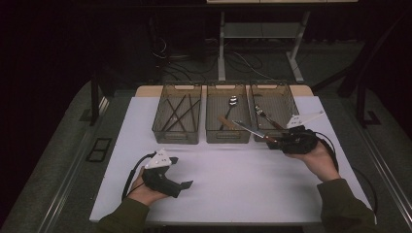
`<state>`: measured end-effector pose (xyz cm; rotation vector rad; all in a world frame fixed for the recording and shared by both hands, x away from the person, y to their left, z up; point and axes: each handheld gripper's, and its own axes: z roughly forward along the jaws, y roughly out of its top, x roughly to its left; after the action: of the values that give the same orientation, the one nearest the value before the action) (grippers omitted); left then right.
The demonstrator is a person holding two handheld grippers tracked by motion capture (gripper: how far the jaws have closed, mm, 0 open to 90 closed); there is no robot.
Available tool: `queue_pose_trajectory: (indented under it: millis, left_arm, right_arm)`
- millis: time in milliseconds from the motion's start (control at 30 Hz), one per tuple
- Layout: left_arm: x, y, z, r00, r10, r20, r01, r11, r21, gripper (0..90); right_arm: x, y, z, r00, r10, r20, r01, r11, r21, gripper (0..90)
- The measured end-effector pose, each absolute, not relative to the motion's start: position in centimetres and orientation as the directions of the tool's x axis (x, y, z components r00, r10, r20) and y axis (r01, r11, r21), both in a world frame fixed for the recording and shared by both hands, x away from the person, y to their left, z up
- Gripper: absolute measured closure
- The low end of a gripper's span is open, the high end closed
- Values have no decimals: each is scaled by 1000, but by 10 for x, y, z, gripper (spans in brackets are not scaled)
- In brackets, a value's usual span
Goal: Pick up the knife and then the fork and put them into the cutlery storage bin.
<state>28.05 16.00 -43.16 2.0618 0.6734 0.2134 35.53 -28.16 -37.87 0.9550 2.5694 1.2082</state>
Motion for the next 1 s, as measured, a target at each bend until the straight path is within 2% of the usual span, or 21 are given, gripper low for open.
queue_pose_trajectory:
  millis: [567,833,1000]
  left_arm:
    - [279,158,-432,839,539,-76,354,-435,828,0]
    - [279,156,-433,848,526,-73,349,-450,822,0]
    - [278,155,-433,849,522,-76,352,-452,819,0]
  right_arm:
    - [398,-318,-358,-592,793,142,580,297,758,756]
    - [428,-321,-369,-488,861,142,641,243,728,756]
    - [440,-319,-379,-476,866,152,665,241,707,755]
